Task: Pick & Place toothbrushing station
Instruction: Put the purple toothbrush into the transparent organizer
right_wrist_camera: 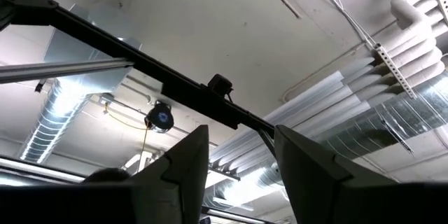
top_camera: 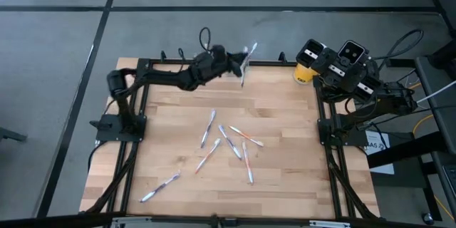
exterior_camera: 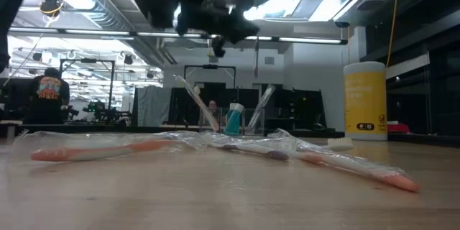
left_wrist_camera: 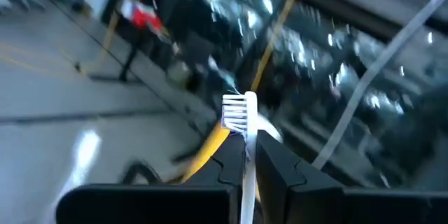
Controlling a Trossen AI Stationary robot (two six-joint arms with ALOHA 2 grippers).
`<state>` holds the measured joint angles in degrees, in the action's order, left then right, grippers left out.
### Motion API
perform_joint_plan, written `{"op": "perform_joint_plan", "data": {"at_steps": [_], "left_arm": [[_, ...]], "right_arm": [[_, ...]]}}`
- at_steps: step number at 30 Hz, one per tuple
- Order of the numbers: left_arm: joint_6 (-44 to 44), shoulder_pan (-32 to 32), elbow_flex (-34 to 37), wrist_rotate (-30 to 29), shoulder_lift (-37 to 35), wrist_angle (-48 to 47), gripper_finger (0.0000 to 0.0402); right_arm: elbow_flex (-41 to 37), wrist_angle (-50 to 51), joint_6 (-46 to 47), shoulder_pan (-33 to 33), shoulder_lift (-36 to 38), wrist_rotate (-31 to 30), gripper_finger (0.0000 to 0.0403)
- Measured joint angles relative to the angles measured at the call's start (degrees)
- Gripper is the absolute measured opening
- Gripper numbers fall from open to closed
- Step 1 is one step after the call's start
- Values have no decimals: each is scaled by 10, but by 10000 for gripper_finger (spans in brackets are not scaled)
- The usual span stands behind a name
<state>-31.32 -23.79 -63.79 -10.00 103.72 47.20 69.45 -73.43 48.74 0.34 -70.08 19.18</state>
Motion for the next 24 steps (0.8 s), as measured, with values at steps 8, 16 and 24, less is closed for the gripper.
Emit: {"op": "perform_joint_plan", "data": {"at_steps": [8,16,24], "left_arm": [[-3,-68,-17,-2,82,122,12],[84,-82,-76,-11,120,102,12],[98,-86,-112,-47,175,94,12]], "right_arm": [[0,14,-17,16,0,-9,166],[0,18,-19,17,0,-32,166],[0,23,-20,17,0,-45,166]]}}
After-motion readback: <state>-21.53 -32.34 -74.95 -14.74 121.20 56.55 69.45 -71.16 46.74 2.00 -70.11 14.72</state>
